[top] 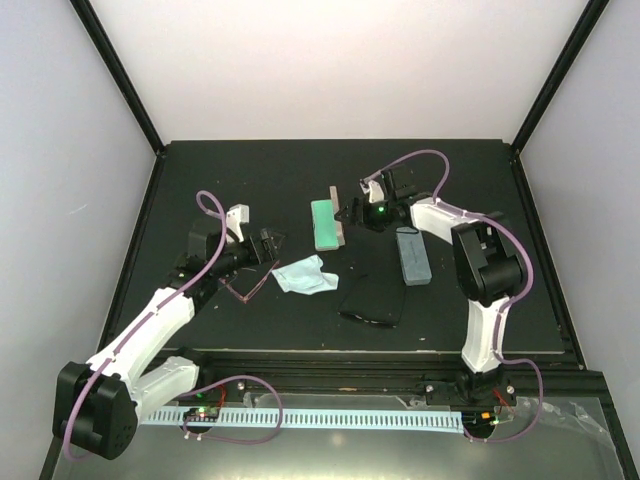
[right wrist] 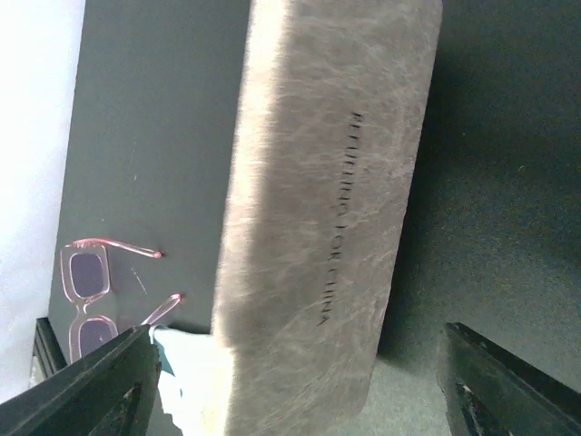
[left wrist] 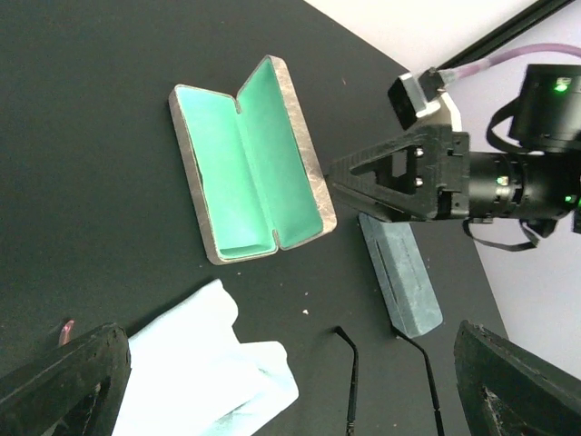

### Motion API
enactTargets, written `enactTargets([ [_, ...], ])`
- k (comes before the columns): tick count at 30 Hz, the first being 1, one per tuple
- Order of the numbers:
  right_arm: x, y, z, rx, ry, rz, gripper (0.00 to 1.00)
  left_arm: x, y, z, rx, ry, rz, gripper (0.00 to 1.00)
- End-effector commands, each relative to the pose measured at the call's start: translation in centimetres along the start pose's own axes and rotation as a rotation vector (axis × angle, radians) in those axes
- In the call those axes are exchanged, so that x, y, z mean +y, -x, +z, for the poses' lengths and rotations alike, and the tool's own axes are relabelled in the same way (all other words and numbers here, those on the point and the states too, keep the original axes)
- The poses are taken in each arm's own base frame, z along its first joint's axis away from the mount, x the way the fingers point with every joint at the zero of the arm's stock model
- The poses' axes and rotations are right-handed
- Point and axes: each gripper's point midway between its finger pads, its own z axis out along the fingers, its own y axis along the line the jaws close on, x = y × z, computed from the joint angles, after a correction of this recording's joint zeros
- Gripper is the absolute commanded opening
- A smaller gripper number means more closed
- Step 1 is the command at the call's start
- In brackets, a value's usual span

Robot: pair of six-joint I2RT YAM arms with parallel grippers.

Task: Organize the sunglasses
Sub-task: Place the sunglasses case at the center of the board, then adjust the sunglasses case at the center of the board.

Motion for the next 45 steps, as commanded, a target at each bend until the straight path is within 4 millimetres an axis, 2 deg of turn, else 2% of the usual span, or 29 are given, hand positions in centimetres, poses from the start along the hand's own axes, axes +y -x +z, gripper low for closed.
enactTargets([
  [1, 2.1, 0.5, -2.2, -0.051, -0.039, -0.110, 0.83, 0.2, -0.2, 0.2, 0.015, 0.001, 0.020, 0.97],
  [7, 3.9, -0.8, -3.4, -0.103, -0.186, -0.218, 0.78, 1.0, -0.8, 0.1, 0.027, 0.035, 0.039, 0.99],
  [11, 6.2, -3.6, -2.8, -0.127, -0.305, -0.309, 0.68, 2.4, -1.3, -0.4, 0.013, 0.094, 0.053, 0.99],
  [15, 8.6, -6.4, -0.4, -0.132, -0.320, -0.359, 0.58, 3.0, -2.0, -0.7, 0.010, 0.105, 0.055, 0.99],
  [18, 10.2, -7.4, 2.6, -0.094, -0.277, -0.357, 0.44, 3.3, -2.7, -0.6, 0.028, 0.098, 0.040, 0.95],
  [20, 10.4, -7.4, 4.5, -0.091, -0.265, -0.323, 0.35, 3.4, -3.1, -0.5, 0.035, 0.095, 0.036, 0.91],
  [24, 9.3, -6.2, 7.4, -0.138, -0.285, -0.253, 0.24, 3.8, -3.8, -0.4, 0.053, 0.098, 0.028, 0.83],
  [26, 8.5, -5.8, 8.5, -0.137, -0.320, -0.238, 0.24, 3.8, -4.1, -0.4, 0.064, 0.093, 0.025, 0.79],
  [30, 6.6, -5.8, 9.5, -0.117, -0.398, -0.215, 0.24, 4.0, -4.5, -0.3, 0.075, 0.095, 0.018, 0.77],
  [34, 3.5, -5.7, 8.2, -0.147, -0.552, -0.193, 0.25, 4.3, -5.0, -0.1, 0.089, 0.095, 0.011, 0.77],
  [39, -0.1, -5.3, 5.6, -0.173, -0.740, -0.181, 0.38, 4.3, -5.5, 0.3, 0.115, 0.080, 0.003, 0.77],
  [42, -1.0, -4.7, 4.2, -0.196, -0.808, -0.183, 0.47, 4.3, -5.9, 0.7, 0.136, 0.077, 0.002, 0.78],
  [45, -0.6, -4.5, 3.6, -0.195, -0.799, -0.206, 0.53, 4.6, -6.4, 1.0, 0.160, 0.091, -0.004, 0.77],
])
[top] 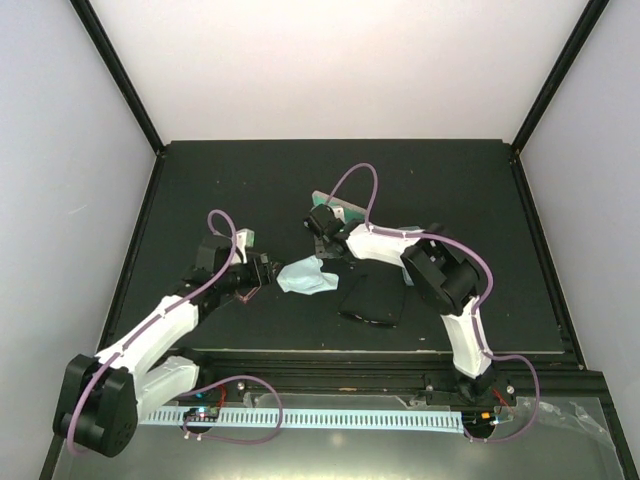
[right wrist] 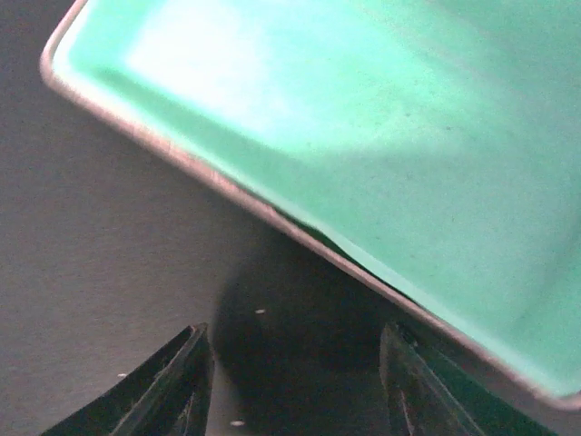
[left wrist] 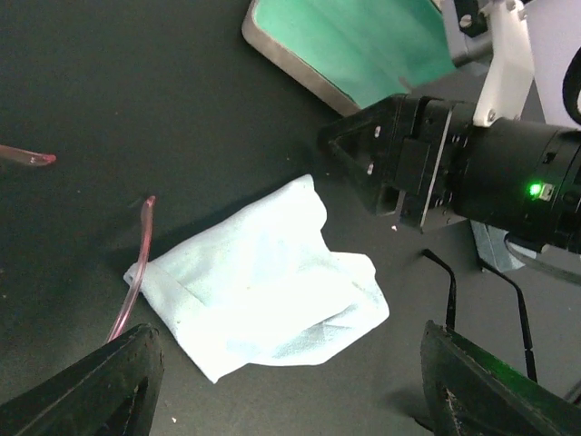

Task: Organize the sunglasses
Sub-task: Adjust the sunglasses case at the center of the board, then move the glasses cleaning cloth to the center of the board.

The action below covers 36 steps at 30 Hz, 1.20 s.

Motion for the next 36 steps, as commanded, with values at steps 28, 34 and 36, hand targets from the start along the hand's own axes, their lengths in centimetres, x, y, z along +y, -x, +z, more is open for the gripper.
enactTargets([
  [28, -1.1, -4.1, -9.5, -0.002, 0.282, -0.060, 0.51, 3.6, -1.8, 6.1, 0.174, 0.249, -0.047, 0.14],
  [34, -0.6, -4.4, -9.5, 0.006, 0.287, -0.074, 0.50, 3.8, -1.0, 5.4, 0.155, 0.290, -0.023, 0.01],
  [36, -0.4, -4.5, -9.5, 0.007, 0.292, -0.081, 0.50, 4.2, -0.8, 4.9, 0.139, 0.318, -0.015, 0.02],
])
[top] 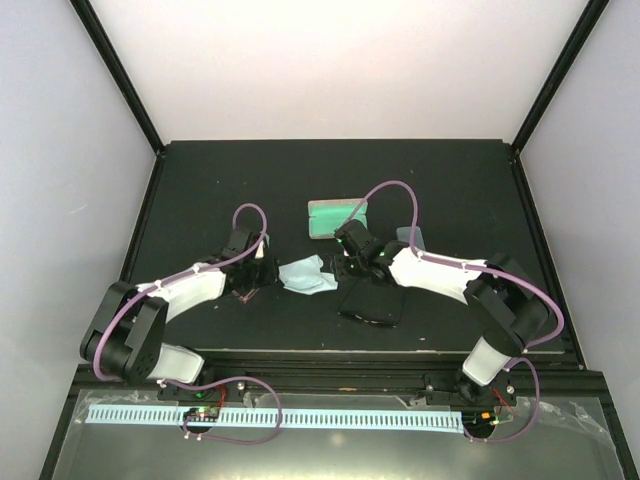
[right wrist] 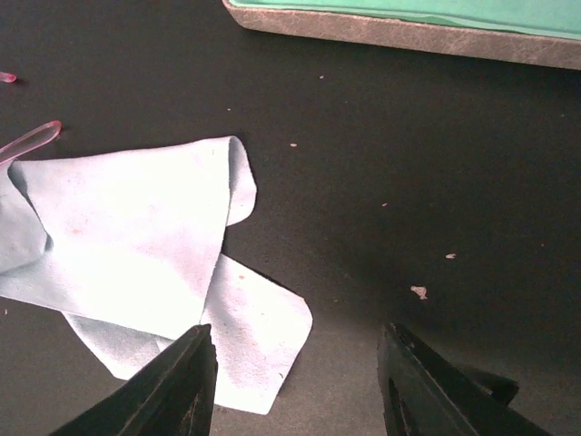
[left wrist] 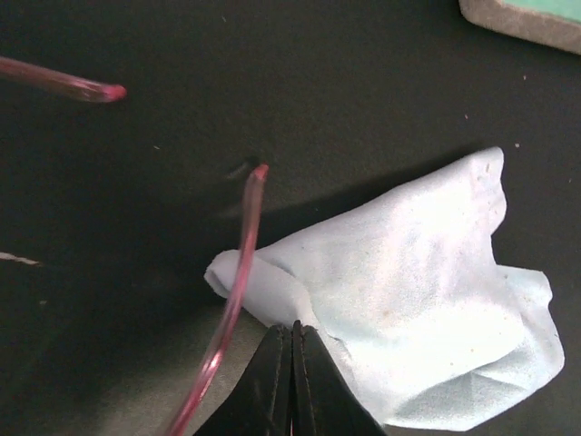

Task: Organize the sunglasses
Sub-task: Move the glasses cleaning cloth to the center of the board.

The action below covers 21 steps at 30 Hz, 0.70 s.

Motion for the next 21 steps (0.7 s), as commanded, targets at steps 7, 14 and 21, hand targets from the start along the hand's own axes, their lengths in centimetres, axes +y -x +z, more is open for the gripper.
enactTargets([
  [7, 2.7, 0.5, -0.1, -0.010, 0.058, -0.048, 0.49, 3.0, 2.3, -3.0, -0.129, 0.220, 0.044, 0.02],
  [14, 4.2, -0.2, 0.2, 0.011, 0.048, -0.107, 0.48, 7.1, 3.6, -5.6, -0.219, 0.442, 0.013, 0.02],
  [21, 4.7, -1.8, 1.1, 0.060, 0.001, -0.176, 0.47, 6.7, 5.0, -7.3, -0.276, 0.437, 0.025, 0.01],
])
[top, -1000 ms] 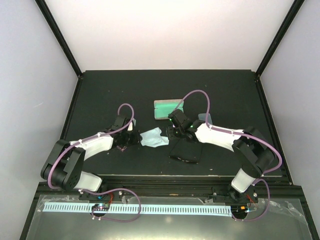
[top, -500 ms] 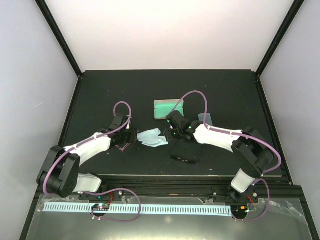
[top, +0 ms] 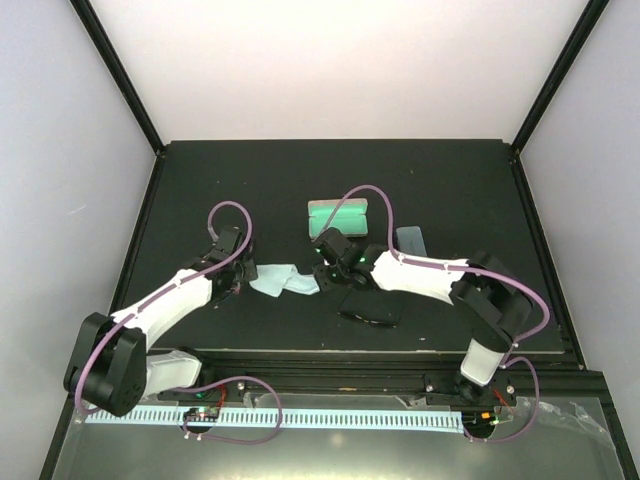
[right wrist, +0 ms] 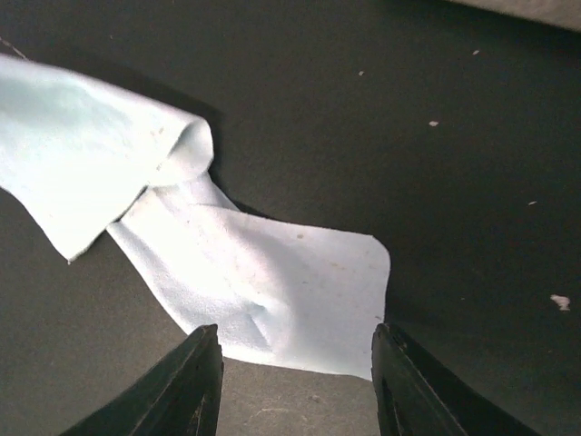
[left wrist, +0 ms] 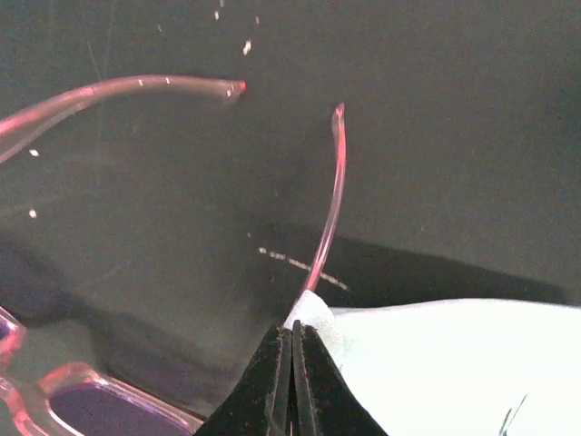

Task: Organize the sunglasses
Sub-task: Move the glasses cleaning cloth to the center of the board, then adjust the glasses cleaning cloth at the center of the board.

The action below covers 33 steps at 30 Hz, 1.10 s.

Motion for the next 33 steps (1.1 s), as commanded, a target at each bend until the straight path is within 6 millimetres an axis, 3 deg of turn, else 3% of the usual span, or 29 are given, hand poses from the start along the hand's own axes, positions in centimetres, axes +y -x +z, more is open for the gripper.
enactTargets([
  [1, 0.4, -0.7, 0.8, 0.037, -0.048, -0.063, 0.47, 1.0, 2.5, -1.2, -0.067, 0.067, 0.002, 0.01],
  [5, 0.8, -1.7, 1.8, 0.085, -0.092, -0.117, 0.47, 2.5, 2.9, -1.4, -0.083, 0.129, -0.029, 0.02],
  [8, -0.3, -2.1, 2.2, 0.102, -0.164, -0.117, 0.47, 3.2, 3.2, -1.7, -0.096, 0.154, -0.055, 0.02],
  [10, -1.3, -2.1, 2.2, 0.100, -0.221, -0.114, 0.47, 2.6, 3.4, -1.9, -0.099, 0.113, -0.049, 0.02],
  [15, -2.0, -1.4, 1.0, 0.063, -0.262, -0.080, 0.47, 0.0, 3.3, -2.5, -0.075, -0.039, -0.038, 0.23],
  [18, -0.5, -1.5, 0.0, 0.065, -0.162, -0.060, 0.49, -1.4, 3.4, -3.4, -0.076, -0.129, -0.038, 0.33],
  [20, 1.9, -2.6, -0.6, 0.097, -0.014, -0.054, 0.49, -2.6, 3.4, -4.1, -0.076, -0.207, -0.030, 0.37],
  [23, 5.0, -4.9, -1.2, 0.154, 0.143, -0.078, 0.49, -4.8, 2.7, -4.7, -0.053, -0.341, -0.008, 0.39],
  [26, 6.8, -7.5, -1.2, 0.214, 0.203, -0.096, 0.49, -7.0, 1.5, -4.7, -0.003, -0.477, 0.011, 0.40],
  [29, 6.0, -9.6, -0.7, 0.254, 0.162, -0.060, 0.48, -8.4, 0.1, -4.2, 0.056, -0.555, 0.004, 0.39],
  [33, 2.2, -10.3, -0.4, 0.233, -0.015, 0.003, 0.47, -10.0, -1.6, -3.4, 0.132, -0.639, 0.003, 0.38],
])
